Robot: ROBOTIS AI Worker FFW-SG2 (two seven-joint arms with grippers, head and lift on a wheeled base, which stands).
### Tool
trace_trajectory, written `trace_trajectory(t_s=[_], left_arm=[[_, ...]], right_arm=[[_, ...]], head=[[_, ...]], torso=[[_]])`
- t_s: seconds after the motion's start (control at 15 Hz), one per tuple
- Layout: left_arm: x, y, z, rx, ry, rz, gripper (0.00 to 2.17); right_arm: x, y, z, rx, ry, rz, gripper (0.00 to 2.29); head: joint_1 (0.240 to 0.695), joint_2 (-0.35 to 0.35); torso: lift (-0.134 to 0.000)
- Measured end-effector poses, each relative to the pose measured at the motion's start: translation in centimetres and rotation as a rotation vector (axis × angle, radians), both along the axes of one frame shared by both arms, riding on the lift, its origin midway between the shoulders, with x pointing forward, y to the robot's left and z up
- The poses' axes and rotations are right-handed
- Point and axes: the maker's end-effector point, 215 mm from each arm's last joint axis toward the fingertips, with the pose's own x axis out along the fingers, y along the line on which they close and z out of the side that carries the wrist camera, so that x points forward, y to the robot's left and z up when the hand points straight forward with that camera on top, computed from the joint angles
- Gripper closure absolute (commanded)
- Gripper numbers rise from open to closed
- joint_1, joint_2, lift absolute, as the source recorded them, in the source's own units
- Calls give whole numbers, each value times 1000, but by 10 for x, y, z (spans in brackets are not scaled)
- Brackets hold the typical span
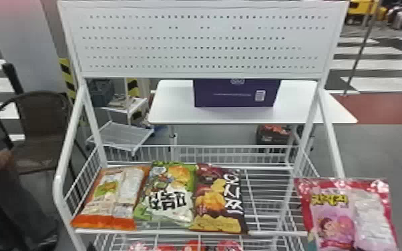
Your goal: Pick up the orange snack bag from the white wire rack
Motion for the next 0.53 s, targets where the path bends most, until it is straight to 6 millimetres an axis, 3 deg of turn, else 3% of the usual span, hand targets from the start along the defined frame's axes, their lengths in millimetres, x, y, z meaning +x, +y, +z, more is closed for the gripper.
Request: trace_trajectory(t_s=[0.53], left_arm=[[4,0,4,-2,-11,-1,83]], right_arm=[[1,-2,0,0,-2,-4,2250]], head=[[499,0]], torso=[[0]])
